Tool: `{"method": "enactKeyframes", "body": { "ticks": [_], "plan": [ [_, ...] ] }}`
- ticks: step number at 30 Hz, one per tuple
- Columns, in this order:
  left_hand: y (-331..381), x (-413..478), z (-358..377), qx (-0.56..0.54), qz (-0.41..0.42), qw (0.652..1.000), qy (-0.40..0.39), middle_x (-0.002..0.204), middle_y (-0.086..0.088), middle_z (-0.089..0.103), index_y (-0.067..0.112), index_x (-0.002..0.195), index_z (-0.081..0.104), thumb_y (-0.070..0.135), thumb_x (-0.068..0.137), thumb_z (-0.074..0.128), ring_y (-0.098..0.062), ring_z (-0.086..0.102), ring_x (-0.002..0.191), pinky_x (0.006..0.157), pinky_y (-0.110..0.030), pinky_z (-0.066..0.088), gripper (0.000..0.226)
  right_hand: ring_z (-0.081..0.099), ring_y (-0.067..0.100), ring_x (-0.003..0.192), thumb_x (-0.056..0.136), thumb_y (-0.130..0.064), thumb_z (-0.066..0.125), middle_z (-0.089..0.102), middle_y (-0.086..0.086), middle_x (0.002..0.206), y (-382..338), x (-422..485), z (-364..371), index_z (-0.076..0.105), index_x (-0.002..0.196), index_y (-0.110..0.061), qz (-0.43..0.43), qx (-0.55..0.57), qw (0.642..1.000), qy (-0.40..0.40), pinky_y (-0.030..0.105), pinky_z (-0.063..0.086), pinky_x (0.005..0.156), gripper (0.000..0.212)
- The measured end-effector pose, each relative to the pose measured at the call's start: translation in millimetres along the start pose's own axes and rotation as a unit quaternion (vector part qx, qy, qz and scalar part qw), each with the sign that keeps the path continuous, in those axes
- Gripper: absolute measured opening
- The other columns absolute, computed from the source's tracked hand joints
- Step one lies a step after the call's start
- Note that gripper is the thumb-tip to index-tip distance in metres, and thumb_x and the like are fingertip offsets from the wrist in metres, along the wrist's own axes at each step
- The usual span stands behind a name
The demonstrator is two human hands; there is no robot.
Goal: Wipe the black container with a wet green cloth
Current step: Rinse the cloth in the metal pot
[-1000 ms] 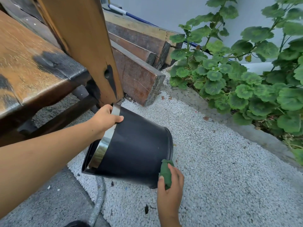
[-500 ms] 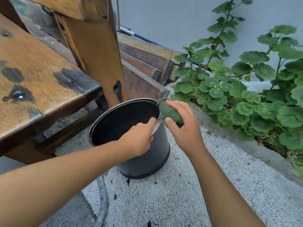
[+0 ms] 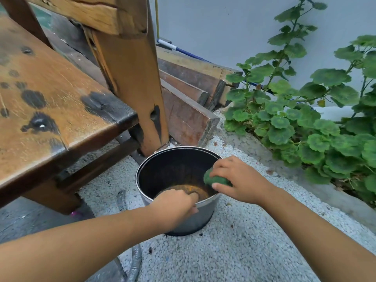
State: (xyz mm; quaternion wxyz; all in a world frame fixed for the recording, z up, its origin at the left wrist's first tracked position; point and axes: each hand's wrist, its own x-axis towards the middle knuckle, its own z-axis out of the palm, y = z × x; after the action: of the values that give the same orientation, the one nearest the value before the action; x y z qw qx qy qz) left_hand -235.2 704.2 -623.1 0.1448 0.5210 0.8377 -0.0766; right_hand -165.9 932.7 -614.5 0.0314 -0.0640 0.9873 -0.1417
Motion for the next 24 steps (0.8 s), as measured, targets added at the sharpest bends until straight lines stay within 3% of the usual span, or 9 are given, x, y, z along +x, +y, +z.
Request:
{"method": "enactKeyframes", "body": {
  "ticks": [3,5,7,9,11,13,15,20,24],
  "plan": [
    [-22,-24,5,0.063,0.013,0.998,-0.016,0.107,-0.013,0.071,0.013,0.115,0.050,0.045,0.108,0.032,-0.040,0.066,0.097,0.073,-0.040,0.041,0.038,0.041,0.015,0.116,0.083,-0.087,0.035,0.056,-0.015,0.117,9,-6,2,0.066,0.118,-0.034,-0.045,-0.080,0.995,-0.049,0.033,0.052,0.084,0.071],
    [-39,-37,6,0.098,0.025,0.995,-0.015,0.109,-0.007,0.070,0.015,0.115,0.050,0.048,0.108,0.026,-0.034,0.066,0.100,0.095,-0.040,0.042,0.041,0.042,0.015,0.115,0.076,-0.091,0.039,0.055,-0.015,0.113,13,-8,3,0.063,0.115,-0.033,-0.070,-0.115,0.988,-0.071,0.032,0.051,0.081,0.074],
    [-55,-45,5,0.107,0.009,0.994,-0.011,0.106,-0.001,0.069,0.020,0.110,0.053,0.056,0.105,0.026,-0.026,0.065,0.104,0.118,-0.044,0.023,0.045,0.043,0.016,0.114,0.074,-0.087,0.048,0.055,-0.014,0.109,15,-6,4,0.061,0.110,-0.031,-0.086,-0.121,0.985,-0.084,0.033,0.051,0.083,0.068],
    [-67,-49,6,0.119,-0.019,0.993,-0.004,0.098,0.004,0.067,0.022,0.104,0.056,0.066,0.100,0.027,-0.020,0.063,0.102,0.123,-0.054,0.009,0.052,0.044,0.016,0.113,0.074,-0.083,0.055,0.055,-0.014,0.105,14,0,5,0.059,0.105,-0.030,-0.085,-0.132,0.984,-0.089,0.032,0.052,0.077,0.061],
    [-74,-51,7,0.128,-0.034,0.991,-0.001,0.097,0.005,0.064,0.024,0.103,0.057,0.071,0.097,0.025,-0.018,0.060,0.102,0.121,-0.061,0.013,0.057,0.045,0.016,0.104,0.074,-0.080,0.059,0.055,-0.012,0.100,9,8,7,0.058,0.100,-0.029,-0.081,-0.160,0.980,-0.092,0.028,0.045,0.067,0.058],
    [-77,-47,3,0.132,-0.029,0.991,0.001,0.102,0.003,0.064,0.022,0.106,0.056,0.072,0.096,0.025,-0.020,0.060,0.106,0.110,-0.050,0.036,0.060,0.044,0.016,0.093,0.073,-0.082,0.060,0.055,-0.011,0.092,6,14,8,0.058,0.094,-0.028,-0.082,-0.185,0.975,-0.094,0.028,0.036,0.062,0.058],
    [-80,-40,-7,0.139,-0.017,0.990,0.027,0.107,0.002,0.064,0.021,0.109,0.055,0.071,0.097,0.026,-0.020,0.057,0.107,0.089,-0.038,0.049,0.060,0.044,0.015,0.088,0.072,-0.085,0.056,0.051,-0.013,0.086,6,11,7,0.054,0.088,-0.029,-0.072,-0.192,0.975,-0.086,0.029,0.033,0.058,0.058],
    [-78,-12,-31,0.143,-0.002,0.985,0.098,0.108,0.001,0.062,0.020,0.111,0.057,0.070,0.096,0.028,-0.019,0.055,0.107,0.069,-0.032,0.046,0.060,0.043,0.012,0.084,0.069,-0.089,0.050,0.041,-0.017,0.079,27,9,-22,0.043,0.080,-0.034,-0.053,-0.189,0.978,-0.069,0.021,0.024,0.051,0.057],
    [-77,24,-50,0.143,-0.015,0.983,0.114,0.108,0.001,0.065,0.019,0.111,0.058,0.069,0.097,0.028,-0.020,0.058,0.108,0.077,-0.033,0.046,0.060,0.043,0.014,0.088,0.069,-0.085,0.059,0.048,-0.014,0.085,53,27,-57,0.057,0.089,-0.029,-0.012,-0.198,0.976,-0.092,0.029,0.039,0.064,0.060]
  ]
}}
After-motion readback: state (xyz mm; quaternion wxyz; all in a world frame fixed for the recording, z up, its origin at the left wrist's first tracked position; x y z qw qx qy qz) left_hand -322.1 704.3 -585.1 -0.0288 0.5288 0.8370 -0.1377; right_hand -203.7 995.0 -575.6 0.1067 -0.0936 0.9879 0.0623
